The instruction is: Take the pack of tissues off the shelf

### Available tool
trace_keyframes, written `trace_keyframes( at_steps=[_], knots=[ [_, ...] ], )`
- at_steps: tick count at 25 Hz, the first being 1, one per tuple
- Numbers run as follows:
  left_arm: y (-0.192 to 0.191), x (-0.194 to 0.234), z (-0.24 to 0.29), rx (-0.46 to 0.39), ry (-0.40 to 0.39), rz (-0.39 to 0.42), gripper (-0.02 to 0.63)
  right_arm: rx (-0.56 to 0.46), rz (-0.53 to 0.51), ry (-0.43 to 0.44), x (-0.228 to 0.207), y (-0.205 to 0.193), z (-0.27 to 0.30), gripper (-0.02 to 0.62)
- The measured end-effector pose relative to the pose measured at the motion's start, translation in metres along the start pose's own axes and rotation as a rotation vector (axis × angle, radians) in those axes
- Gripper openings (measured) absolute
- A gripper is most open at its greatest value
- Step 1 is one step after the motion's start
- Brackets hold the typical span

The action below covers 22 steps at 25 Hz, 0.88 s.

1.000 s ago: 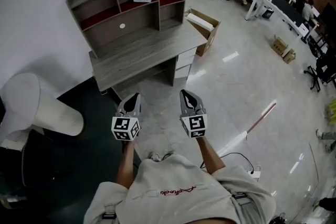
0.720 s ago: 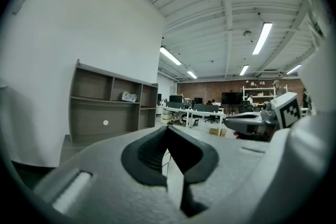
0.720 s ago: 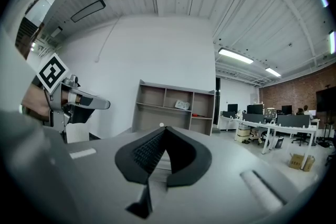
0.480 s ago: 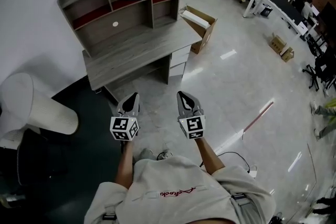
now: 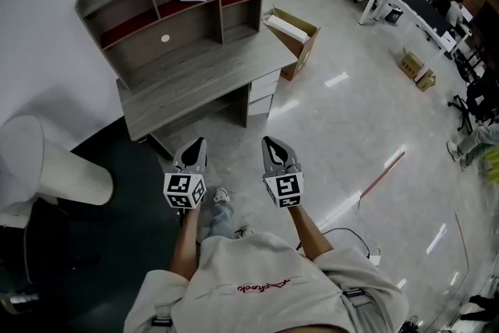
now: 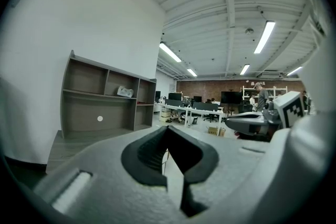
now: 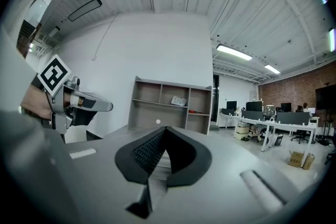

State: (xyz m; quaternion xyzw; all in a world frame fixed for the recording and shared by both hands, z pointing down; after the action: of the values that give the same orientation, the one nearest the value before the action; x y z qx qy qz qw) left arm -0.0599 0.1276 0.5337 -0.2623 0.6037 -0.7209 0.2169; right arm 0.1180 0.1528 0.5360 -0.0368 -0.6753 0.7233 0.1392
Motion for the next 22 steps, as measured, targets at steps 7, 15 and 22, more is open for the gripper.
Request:
trace_keyframes(
  at_steps=[7, 15, 22],
  knots=[
    [0.003, 0.037, 0.040, -0.007, -0.010, -0.005, -0.002, -0.012, -0.003, -0.029, -0.018, 0.006, 0.051, 0.008],
    [0.032, 0.100, 0.093, -0.035, -0.026, -0.012, -0.002, -0.040, 0.003, -0.049, -0.029, 0.033, 0.140, 0.008],
    [0.052, 0.166, 0.136, -0.038, -0.038, -0.012, -0.002, -0.049, -0.004, -0.069, -0.030, 0.051, 0.219, 0.008]
  ],
)
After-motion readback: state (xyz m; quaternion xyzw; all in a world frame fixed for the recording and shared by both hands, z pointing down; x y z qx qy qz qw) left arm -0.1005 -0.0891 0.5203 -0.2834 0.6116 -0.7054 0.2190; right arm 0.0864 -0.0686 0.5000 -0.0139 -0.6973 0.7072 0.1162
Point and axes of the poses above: the fingertips, and each gripper's own axes: z forward along the fingers, x to its left, y out of its top, the point moved 1 cm from there along -z, backward along the fingers, and after that the axes turned 6 degrees about -y, right-handed, at the moved point
